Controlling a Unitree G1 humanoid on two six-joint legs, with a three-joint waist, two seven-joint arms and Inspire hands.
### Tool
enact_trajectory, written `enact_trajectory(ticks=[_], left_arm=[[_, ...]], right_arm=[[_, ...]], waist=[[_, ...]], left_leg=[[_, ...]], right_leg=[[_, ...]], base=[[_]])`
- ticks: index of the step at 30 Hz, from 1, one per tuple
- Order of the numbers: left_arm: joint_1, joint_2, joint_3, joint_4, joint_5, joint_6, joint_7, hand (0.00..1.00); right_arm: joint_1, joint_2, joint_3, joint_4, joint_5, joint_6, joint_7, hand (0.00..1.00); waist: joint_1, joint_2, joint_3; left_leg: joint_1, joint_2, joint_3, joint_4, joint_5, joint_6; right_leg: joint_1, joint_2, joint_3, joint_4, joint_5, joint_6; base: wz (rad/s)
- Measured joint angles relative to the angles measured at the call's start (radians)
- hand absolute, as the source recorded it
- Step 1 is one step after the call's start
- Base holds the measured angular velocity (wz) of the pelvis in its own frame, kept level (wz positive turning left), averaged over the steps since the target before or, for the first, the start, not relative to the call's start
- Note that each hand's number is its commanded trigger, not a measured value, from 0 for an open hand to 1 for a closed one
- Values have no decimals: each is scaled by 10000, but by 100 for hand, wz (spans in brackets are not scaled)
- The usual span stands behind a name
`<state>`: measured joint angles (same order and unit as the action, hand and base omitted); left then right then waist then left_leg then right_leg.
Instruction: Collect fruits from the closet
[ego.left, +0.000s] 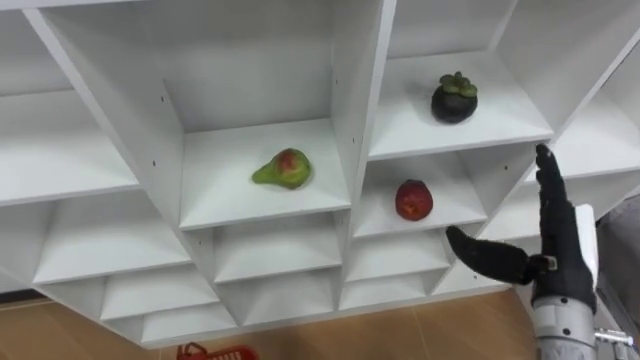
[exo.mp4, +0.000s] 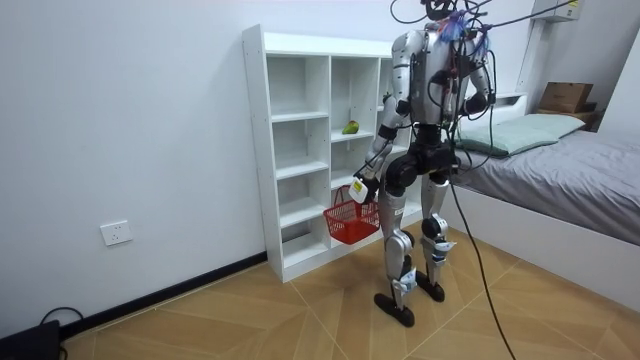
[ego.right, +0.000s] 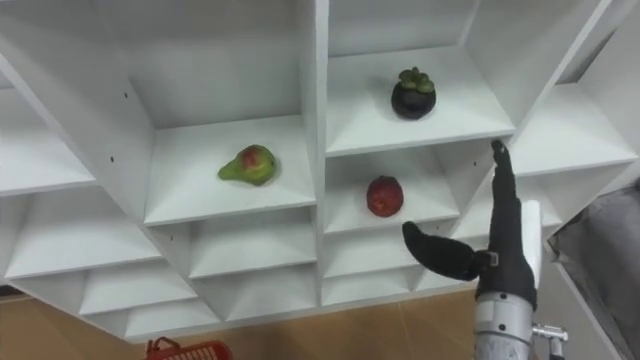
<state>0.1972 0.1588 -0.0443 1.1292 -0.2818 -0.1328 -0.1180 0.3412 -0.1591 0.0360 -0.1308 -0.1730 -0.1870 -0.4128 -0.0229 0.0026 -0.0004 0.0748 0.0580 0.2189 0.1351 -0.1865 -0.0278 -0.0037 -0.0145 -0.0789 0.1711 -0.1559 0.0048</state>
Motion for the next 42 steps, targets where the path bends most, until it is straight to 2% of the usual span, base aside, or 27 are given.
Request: enact_trajectory(ticks=[6, 16, 20, 25, 30, 33, 38, 42], left_arm=[[-23, 14, 0, 89, 21, 2, -7, 100], [-83, 164, 31, 119, -5, 6, -238, 100], [-74, 184, 111, 118, -4, 8, -317, 100], [-78, 188, 139, 115, 26, 10, -325, 100], [-81, 239, 274, 102, 20, 35, -507, 100], [-82, 258, 340, 99, 9, 50, -511, 100], [-90, 336, 336, 11, 44, 189, -481, 100], [-88, 336, 341, -71, 151, 196, -479, 100]], right_arm=[[-294, -6, -12, -17, -367, 2, -363, 0], [-915, -114, -14, -456, -1142, 1, -546, 0], [-936, -274, -15, -887, -1142, 1, -546, 0], [-1376, -449, -158, -928, -1116, 1, -546, 0], [-1668, -878, -224, -928, -1058, 1, -626, 0], [-1671, -934, -222, -927, -1052, 3, -636, 0], [-1719, -941, -253, -897, -1004, 4, -645, 0], [-2145, -1051, -604, -676, -689, 2, -650, 0]], waist=[[11, 50, -13], [29, -177, -28], [31, -257, -45], [44, -332, -27], [72, -402, -27], [110, -468, 2], [160, -545, 5], [216, -540, 8]], left_leg=[[2, 1, 4, 0, 0, 0], [-85, 1, 5, 1, 3, 3], [-58, 1, 3, 1, 3, 3], [-4, 1, -14, 1, 3, 3], [-35, 3, -52, 1, 3, 3], [-42, 3, -56, 1, 3, 3], [-86, 3, -69, 2, 3, 3], [-93, 4, -69, 4, 3, 3]], right_leg=[[-27, -1, -13, 24, -1, 0], [-129, -6, -18, 136, 0, -1], [-82, -6, -17, 133, 1, -1], [-69, -13, -36, 117, 1, -2], [-50, -10, -68, 110, 1, -2], [-23, -10, -70, 110, 2, -3], [-61, -11, -78, 98, 5, -7], [-81, -10, -73, 116, 7, -10]], base=[[0], [0], [0], [1], [2], [0], [0], [0]])
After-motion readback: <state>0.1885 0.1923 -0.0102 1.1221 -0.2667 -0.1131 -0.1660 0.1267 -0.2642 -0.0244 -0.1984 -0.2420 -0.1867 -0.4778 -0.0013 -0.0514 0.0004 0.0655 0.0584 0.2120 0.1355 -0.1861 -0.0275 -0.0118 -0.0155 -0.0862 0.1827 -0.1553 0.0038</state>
